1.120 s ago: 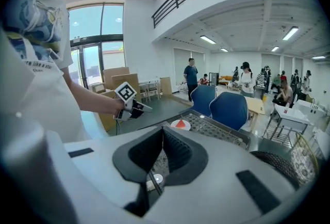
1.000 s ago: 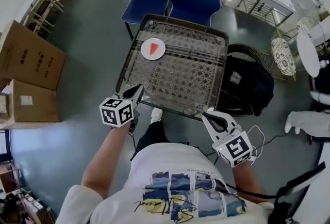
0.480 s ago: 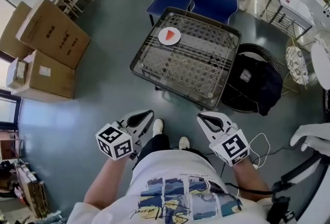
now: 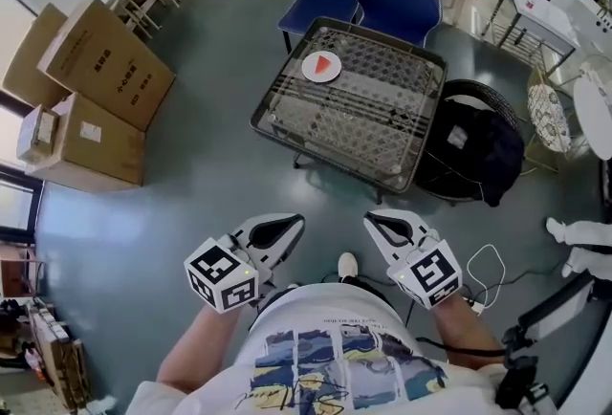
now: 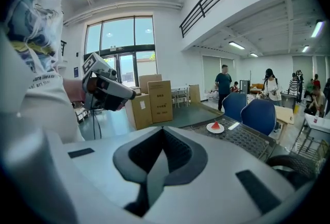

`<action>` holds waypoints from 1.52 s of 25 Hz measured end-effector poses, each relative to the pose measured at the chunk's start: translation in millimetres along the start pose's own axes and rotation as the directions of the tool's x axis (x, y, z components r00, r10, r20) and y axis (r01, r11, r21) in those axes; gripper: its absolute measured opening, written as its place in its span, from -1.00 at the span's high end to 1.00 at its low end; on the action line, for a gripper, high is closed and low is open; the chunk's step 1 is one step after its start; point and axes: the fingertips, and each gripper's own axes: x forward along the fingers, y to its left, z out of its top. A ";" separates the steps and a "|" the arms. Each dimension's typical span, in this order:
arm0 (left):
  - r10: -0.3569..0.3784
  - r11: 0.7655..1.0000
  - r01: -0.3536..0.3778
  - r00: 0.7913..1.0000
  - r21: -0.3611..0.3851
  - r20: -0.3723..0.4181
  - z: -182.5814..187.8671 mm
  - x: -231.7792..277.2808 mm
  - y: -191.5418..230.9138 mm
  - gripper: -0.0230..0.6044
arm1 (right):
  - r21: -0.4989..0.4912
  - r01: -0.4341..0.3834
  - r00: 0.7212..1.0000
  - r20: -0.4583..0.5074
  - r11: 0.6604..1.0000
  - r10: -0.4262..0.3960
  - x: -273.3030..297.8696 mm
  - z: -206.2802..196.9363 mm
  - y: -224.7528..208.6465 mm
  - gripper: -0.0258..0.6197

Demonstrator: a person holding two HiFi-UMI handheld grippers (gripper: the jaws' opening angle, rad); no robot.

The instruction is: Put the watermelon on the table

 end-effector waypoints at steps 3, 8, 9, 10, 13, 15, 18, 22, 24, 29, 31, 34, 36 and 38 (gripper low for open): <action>-0.027 1.000 0.028 0.999 -0.011 0.028 -1.0 -30.1 -10.2 0.90 | -0.008 -0.014 1.000 0.024 1.000 0.014 9.1 14.6 26.4 0.89; -0.044 0.999 0.045 0.997 -0.006 0.060 -15.4 -87.5 -14.9 0.90 | -0.052 -0.023 1.000 0.010 0.998 0.023 19.3 29.3 83.1 0.89; -0.049 0.999 0.049 0.997 -0.002 0.064 -19.2 -100.0 -15.5 0.90 | -0.059 -0.018 1.000 0.012 0.998 0.019 21.8 32.2 95.6 0.89; -0.053 0.999 0.053 0.996 0.001 0.068 -23.0 -112.6 -16.3 0.90 | -0.064 -0.017 1.000 0.012 0.998 0.018 24.3 34.4 108.6 0.89; -0.061 0.998 0.062 0.994 -0.003 0.086 -31.9 -140.8 -19.2 0.90 | -0.072 -0.021 1.000 0.006 0.997 0.022 28.1 37.0 140.5 0.89; -0.070 0.997 0.072 0.992 -0.011 0.101 -37.5 -157.0 -22.2 0.90 | -0.075 -0.028 1.000 0.001 0.997 0.028 29.2 37.7 161.1 0.89; -0.093 0.995 0.095 0.990 -0.020 0.107 -51.9 -186.7 -29.2 0.90 | -0.098 -0.033 0.999 -0.002 0.995 0.033 31.4 41.4 198.0 0.89; -0.112 0.994 0.112 0.989 0.011 0.101 -72.6 -219.7 -38.7 0.90 | -0.101 -0.004 1.000 0.002 0.995 0.004 30.6 40.6 235.0 0.89; -0.126 0.992 0.124 0.987 0.024 0.097 -82.0 -233.2 -43.0 0.90 | -0.090 0.012 1.000 -0.005 0.996 -0.013 29.0 36.9 250.4 0.89; -0.143 0.990 0.141 0.986 0.024 0.087 -101.3 -258.1 -48.7 0.90 | -0.089 0.013 1.000 -0.009 0.996 -0.014 29.9 33.8 289.9 0.89; -0.146 0.989 0.144 0.985 0.023 0.095 -105.0 -263.7 -50.2 0.90 | -0.104 0.006 1.000 0.002 0.995 -0.006 31.7 35.1 300.3 0.89; -0.144 0.989 0.141 0.984 0.030 0.105 -109.2 -268.5 -53.5 0.90 | -0.123 0.000 1.000 -0.001 0.992 0.000 31.7 37.3 310.8 0.89; -0.146 0.989 0.144 0.983 0.030 0.114 -110.4 -270.6 -54.8 0.90 | -0.127 0.003 1.000 -0.013 0.992 -0.005 30.6 38.1 315.5 0.89; -0.147 0.989 0.144 0.982 0.034 0.117 -112.3 -274.1 -56.2 0.90 | -0.139 0.005 1.000 -0.003 0.990 -0.005 30.6 40.2 320.7 0.89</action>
